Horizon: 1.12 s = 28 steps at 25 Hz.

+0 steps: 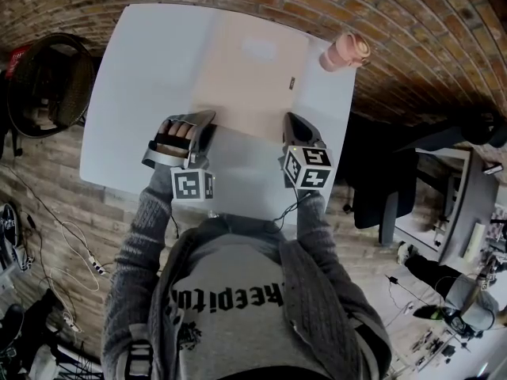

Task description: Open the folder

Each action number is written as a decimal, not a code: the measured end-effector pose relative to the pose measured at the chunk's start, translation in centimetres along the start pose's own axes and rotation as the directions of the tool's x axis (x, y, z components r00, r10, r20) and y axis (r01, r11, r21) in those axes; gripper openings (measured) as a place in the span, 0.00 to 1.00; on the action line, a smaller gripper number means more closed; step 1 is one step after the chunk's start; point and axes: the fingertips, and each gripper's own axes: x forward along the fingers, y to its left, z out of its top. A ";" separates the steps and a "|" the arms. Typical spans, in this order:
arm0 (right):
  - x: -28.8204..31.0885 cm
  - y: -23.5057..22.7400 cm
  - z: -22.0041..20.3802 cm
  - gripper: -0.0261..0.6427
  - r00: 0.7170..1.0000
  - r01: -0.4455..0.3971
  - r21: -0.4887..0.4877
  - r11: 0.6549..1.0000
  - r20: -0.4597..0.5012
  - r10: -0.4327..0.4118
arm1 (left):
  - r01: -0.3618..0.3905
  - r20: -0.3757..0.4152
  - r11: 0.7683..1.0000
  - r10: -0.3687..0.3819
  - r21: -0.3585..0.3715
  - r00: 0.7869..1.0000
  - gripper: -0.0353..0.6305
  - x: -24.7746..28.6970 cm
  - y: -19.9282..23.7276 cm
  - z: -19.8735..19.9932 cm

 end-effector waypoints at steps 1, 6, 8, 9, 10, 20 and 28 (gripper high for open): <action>0.0 0.0 0.0 0.04 1.000 -0.002 0.000 1.000 0.000 0.002 | 0.001 0.000 1.000 -0.001 0.007 1.000 0.24 0.1 0.0 0.2; 0.2 0.0 0.0 0.04 1.000 -0.014 -0.007 1.000 -0.007 0.014 | 0.005 -0.019 1.000 -0.005 -0.003 1.000 0.24 0.7 -0.1 0.5; 0.2 0.0 0.0 0.04 1.000 -0.018 -0.012 1.000 -0.011 0.018 | 0.003 -0.039 1.000 -0.004 -0.026 0.999 0.24 0.9 0.0 0.5; 0.2 0.0 0.0 0.04 1.000 -0.021 -0.014 1.000 -0.013 0.021 | 0.006 -0.053 0.999 -0.008 -0.041 0.999 0.20 1.1 0.0 0.4; 0.3 0.0 0.0 0.04 1.000 -0.024 -0.017 1.000 -0.017 0.024 | 0.010 -0.067 0.998 -0.014 -0.058 0.998 0.14 1.2 -0.1 0.3; 0.2 -0.4 0.0 0.04 1.000 -0.017 -0.008 1.000 -0.024 0.017 | -0.050 -0.032 0.795 0.038 -0.604 0.999 0.08 -0.1 4.0 -0.8; 0.4 -0.5 0.2 0.04 1.000 -0.005 -0.030 1.000 -0.028 0.004 | -0.148 -0.122 0.277 0.110 -0.949 0.986 0.07 -3.4 6.9 -7.4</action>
